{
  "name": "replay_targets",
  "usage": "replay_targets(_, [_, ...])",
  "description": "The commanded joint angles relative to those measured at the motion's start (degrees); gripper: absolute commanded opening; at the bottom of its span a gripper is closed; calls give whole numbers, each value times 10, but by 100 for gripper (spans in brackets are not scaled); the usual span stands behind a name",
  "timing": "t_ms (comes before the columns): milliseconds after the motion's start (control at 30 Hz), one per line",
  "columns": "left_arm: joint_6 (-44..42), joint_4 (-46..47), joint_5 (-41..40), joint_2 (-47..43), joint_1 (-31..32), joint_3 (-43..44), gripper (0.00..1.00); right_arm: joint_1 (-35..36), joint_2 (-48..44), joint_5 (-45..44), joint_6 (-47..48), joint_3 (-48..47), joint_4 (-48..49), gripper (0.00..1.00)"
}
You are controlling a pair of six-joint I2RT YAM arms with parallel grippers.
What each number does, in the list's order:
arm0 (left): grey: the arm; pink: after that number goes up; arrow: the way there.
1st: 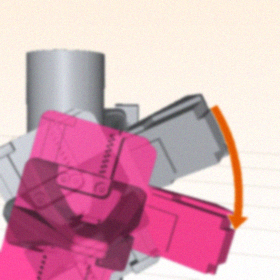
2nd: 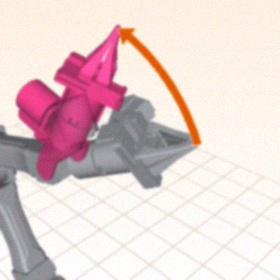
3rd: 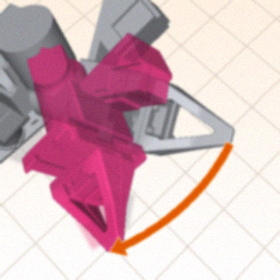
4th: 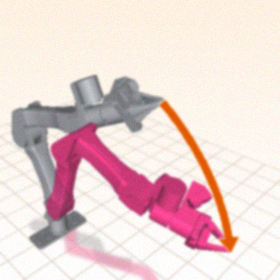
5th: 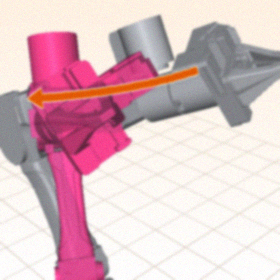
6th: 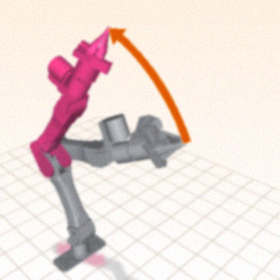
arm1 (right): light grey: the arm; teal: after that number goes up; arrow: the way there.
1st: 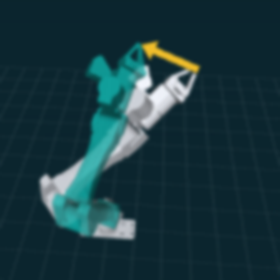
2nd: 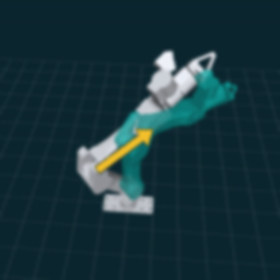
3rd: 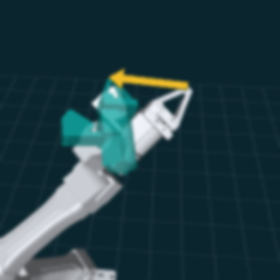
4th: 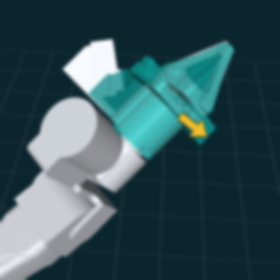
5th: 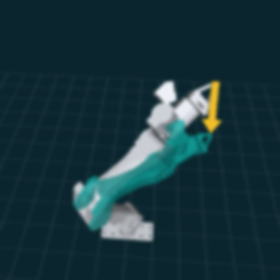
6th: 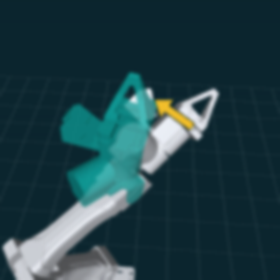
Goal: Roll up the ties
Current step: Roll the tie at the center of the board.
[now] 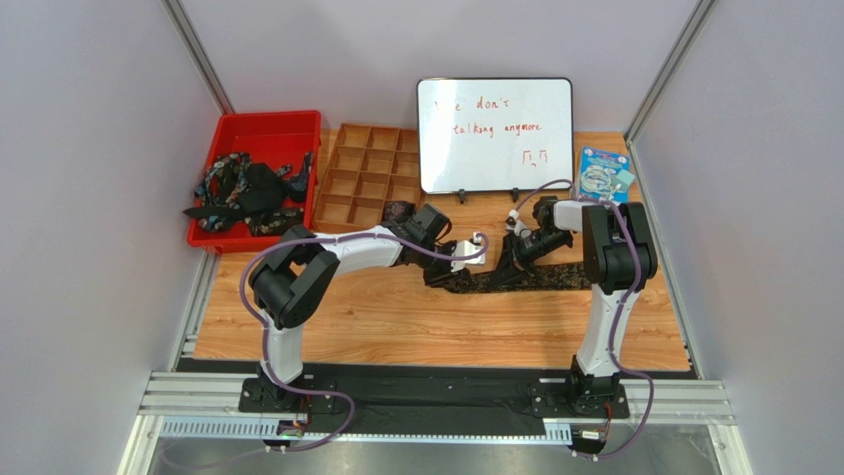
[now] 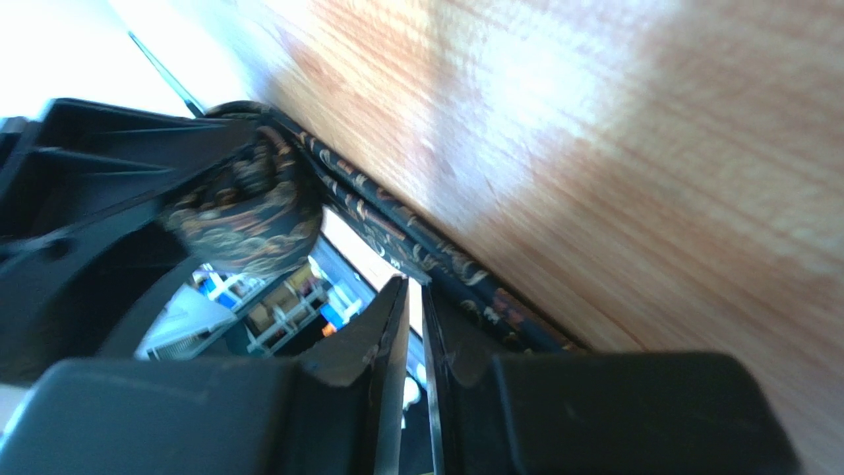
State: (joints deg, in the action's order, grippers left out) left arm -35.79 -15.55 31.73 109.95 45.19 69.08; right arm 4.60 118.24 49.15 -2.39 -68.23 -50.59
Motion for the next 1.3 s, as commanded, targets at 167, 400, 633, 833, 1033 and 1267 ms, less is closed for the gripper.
replay_targets(167, [-55,-76,-72,37,23,21,20,20,-83,67,-84,32,63,32])
replay_targets(400, [-40,-84,-80,47,23,33,22,58,-93,80,-116,32,108,45])
replay_targets(633, [-33,-84,-73,49,24,37,26,87,-66,73,-129,35,145,43])
replay_targets(833, [-37,-90,-68,51,24,44,29,96,-31,54,-119,16,161,24])
replay_targets(1033, [-30,-90,-54,30,22,43,45,87,-15,17,-81,6,122,0])
replay_targets(1267, [40,-28,11,-21,2,34,64,61,7,-9,-46,13,95,0])
